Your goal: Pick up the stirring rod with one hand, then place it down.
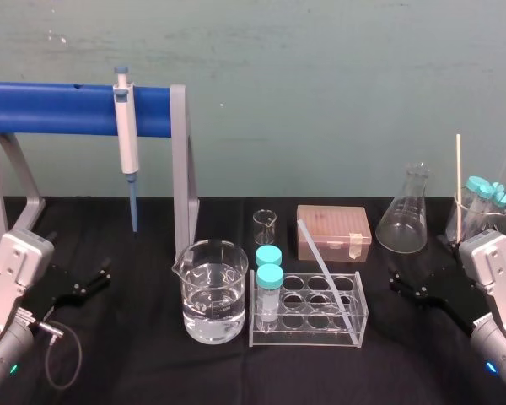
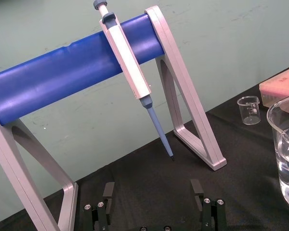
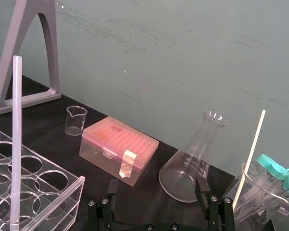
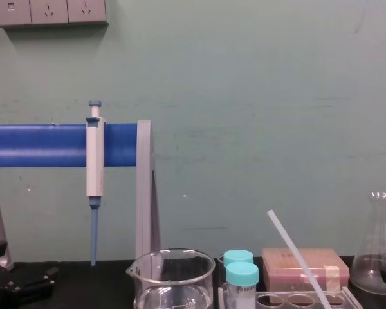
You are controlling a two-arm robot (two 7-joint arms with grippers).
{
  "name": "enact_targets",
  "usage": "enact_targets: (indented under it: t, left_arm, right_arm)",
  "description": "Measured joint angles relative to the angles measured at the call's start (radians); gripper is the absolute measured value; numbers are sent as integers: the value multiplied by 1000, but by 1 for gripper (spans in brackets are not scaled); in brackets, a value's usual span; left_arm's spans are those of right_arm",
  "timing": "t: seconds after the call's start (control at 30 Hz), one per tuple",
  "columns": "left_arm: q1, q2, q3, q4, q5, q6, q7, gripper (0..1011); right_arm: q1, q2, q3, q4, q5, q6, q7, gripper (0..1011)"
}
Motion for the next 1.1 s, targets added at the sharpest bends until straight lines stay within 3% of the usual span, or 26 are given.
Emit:
enact_targets:
  t: [1.1]
  left_arm:
    - [0,0,0,0,0,0,0,1000]
  right_arm:
    - [0,0,0,0,0,0,0,1003]
